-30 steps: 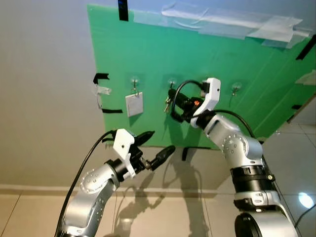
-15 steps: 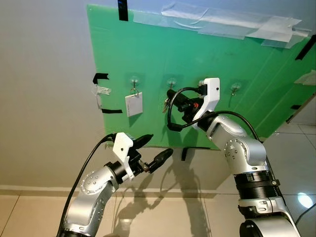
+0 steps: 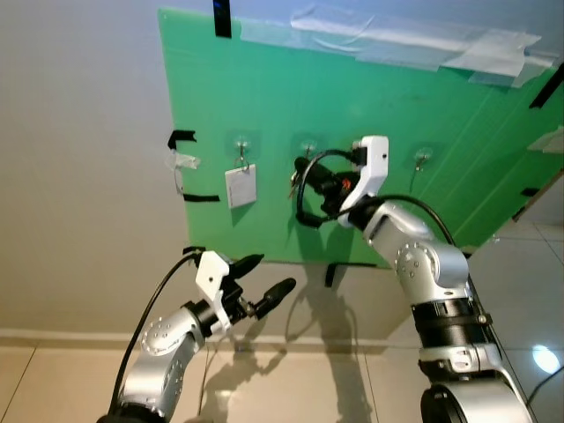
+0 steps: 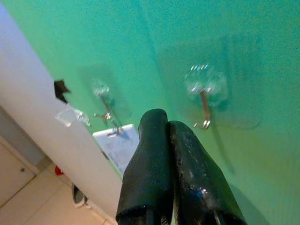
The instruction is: Hang keys on a hook
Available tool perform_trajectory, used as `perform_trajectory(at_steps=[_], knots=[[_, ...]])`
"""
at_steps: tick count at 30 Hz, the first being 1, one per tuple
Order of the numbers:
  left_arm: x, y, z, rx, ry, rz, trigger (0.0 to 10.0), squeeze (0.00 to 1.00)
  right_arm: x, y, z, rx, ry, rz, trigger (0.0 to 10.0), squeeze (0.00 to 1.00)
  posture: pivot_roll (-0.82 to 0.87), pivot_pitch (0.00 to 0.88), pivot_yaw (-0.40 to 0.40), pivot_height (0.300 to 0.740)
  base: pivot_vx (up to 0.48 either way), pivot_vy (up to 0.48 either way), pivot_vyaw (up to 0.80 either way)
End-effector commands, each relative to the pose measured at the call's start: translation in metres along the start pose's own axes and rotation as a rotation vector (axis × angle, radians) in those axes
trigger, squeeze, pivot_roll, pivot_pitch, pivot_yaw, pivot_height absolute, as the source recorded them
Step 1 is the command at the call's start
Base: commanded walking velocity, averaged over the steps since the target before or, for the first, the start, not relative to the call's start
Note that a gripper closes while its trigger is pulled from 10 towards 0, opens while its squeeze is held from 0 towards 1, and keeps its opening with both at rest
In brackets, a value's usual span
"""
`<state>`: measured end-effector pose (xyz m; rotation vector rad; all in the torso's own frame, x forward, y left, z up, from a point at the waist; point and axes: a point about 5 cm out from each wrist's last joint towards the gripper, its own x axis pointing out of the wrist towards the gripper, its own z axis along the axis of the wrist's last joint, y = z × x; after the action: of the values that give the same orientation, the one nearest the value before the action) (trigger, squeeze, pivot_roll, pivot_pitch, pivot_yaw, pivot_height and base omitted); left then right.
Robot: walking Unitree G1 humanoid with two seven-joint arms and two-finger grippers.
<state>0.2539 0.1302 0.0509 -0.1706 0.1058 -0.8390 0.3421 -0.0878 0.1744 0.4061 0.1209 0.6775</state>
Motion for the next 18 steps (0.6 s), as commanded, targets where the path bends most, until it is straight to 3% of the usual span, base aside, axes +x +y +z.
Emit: perform_trajectory(at_steps=[1,10,14,18], knots=[[-0.003,0.002,0.005,0.017,-0.018,-0.017,10.0,0.00,0.000,-0.005,0.007,0.026,-0.042,-0.023,10.0,0.00,0.07,0.000,-0.110,0.740,0.000,0.000,0.00],[-0.043,0.040,-0.019,-0.025,0.051,0.043,10.0,0.00,0.001,-0.014,0.013,0.175,-0.081,-0.067,10.0,0.00,0.07,0.000,-0.108,0.740,0.000,0.000,0.00],[-0.051,0.046,-0.024,-0.042,0.075,0.062,10.0,0.00,-0.001,-0.018,0.011,0.243,-0.080,-0.078,10.0,0.00,0.06,0.000,-0.106,0.740,0.000,0.000,0.00],[-0.059,0.049,-0.036,-0.071,0.119,0.094,10.0,0.00,-0.002,-0.019,0.010,0.245,-0.079,-0.084,10.0,0.00,0.06,0.000,-0.102,0.740,0.000,0.000,0.00]])
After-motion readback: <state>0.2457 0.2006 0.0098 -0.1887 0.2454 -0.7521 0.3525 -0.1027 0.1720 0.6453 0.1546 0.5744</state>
